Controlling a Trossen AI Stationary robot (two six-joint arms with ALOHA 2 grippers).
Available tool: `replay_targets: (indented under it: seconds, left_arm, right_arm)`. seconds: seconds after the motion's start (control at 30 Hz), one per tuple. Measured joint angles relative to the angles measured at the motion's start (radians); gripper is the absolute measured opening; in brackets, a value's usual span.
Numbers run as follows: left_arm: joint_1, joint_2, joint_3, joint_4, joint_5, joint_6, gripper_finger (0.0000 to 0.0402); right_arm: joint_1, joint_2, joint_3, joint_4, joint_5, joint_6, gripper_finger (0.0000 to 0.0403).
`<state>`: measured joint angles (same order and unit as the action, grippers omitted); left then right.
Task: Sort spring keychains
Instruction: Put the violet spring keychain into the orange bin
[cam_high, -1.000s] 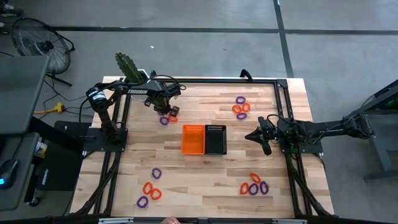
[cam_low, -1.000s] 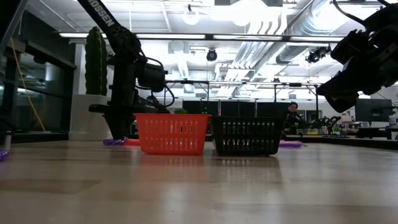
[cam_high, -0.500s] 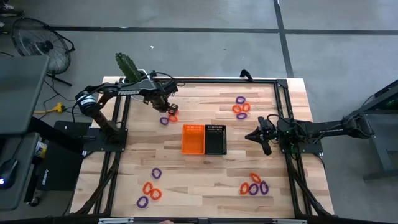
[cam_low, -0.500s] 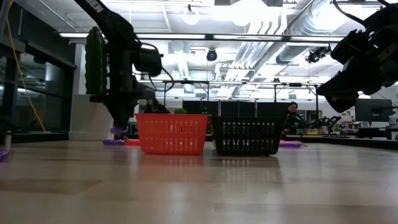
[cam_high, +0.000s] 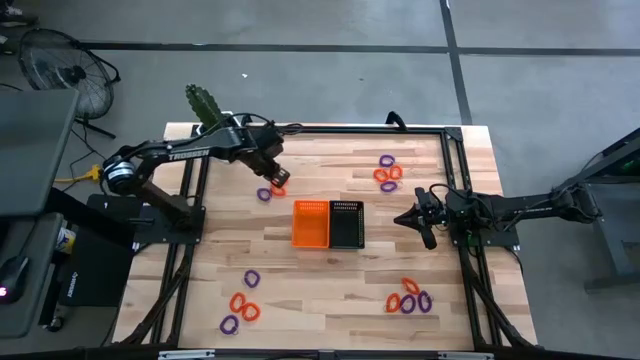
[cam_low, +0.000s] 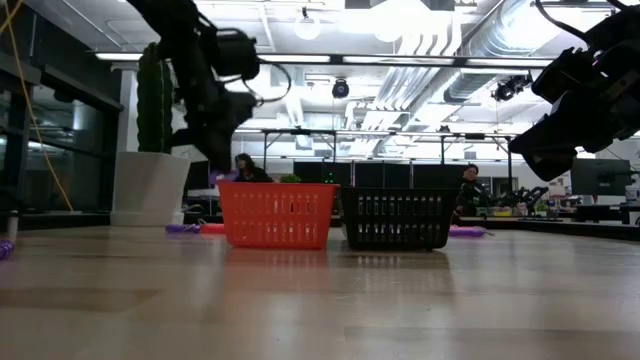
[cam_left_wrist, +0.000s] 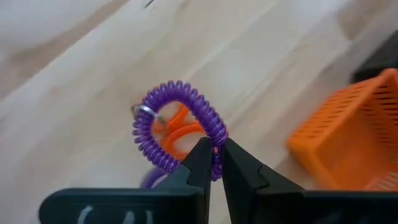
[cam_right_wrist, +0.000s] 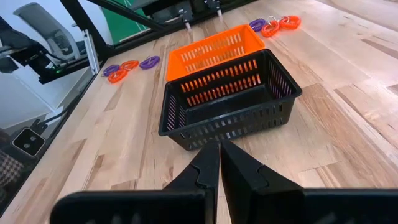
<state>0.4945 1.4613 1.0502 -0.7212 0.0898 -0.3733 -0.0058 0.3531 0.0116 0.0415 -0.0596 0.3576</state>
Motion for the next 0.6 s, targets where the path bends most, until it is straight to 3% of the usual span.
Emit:
replay_targets:
  seconds: [0.23, 0.6]
  left_arm:
    - [-0.076, 0.001, 0.094, 0.001, 0.086, 0.182, 0.0022]
    - [-0.225, 0.064, 0.162, 0.005, 0.084, 0.516, 0.0022]
  right_arm:
    - [0.000, 0.000, 0.000, 0.000, 0.000, 0.000, 0.0012]
    - [0.000, 0.000, 0.000, 0.000, 0.000, 0.000, 0.0012]
